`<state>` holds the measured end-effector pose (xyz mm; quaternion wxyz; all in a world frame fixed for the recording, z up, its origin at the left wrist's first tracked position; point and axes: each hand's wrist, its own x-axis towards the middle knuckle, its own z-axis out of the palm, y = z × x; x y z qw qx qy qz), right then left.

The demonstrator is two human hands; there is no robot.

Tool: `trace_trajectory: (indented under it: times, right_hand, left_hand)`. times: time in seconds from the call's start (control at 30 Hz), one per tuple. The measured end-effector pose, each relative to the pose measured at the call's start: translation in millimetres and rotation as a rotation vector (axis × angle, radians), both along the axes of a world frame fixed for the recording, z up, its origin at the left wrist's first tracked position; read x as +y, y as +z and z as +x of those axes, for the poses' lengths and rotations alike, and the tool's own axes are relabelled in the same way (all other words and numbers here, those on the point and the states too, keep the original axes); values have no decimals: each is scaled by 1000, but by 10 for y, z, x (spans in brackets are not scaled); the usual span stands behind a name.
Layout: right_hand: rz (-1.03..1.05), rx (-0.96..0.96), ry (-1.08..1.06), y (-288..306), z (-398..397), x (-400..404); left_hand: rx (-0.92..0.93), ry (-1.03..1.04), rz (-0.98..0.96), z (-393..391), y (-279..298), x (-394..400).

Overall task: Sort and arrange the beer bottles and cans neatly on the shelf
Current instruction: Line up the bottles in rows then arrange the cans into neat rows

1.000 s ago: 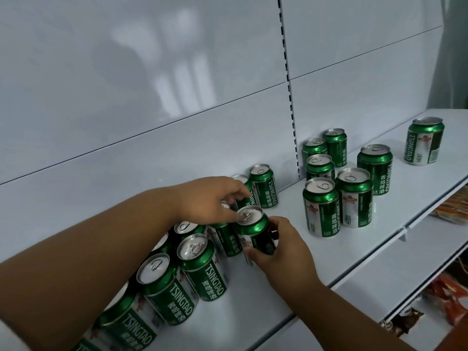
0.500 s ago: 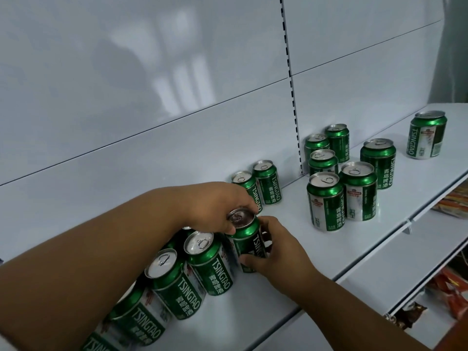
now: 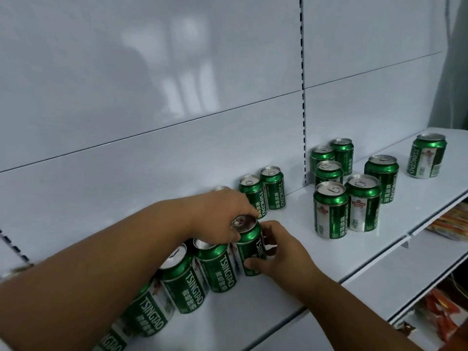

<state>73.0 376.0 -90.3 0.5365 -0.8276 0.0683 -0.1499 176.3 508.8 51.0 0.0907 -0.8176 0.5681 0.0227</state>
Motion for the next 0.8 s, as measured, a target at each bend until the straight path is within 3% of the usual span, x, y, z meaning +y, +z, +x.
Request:
trace_trajectory:
  times: [0.23, 0.37, 0.6, 0.8]
  right_hand:
    - [362, -29, 44, 198, 85, -50]
    - [360, 12, 144, 411, 296, -40]
    - [-81, 31, 262, 595, 482, 5]
    - [-529, 23, 344, 910, 558, -14]
  left_hand:
    - [-77, 383, -292, -220, -97, 340]
    - [-88, 601, -330, -572, -244, 649]
    - [-104, 746, -236, -706, -544, 747]
    - [-90, 836, -527, -852, -435, 1153]
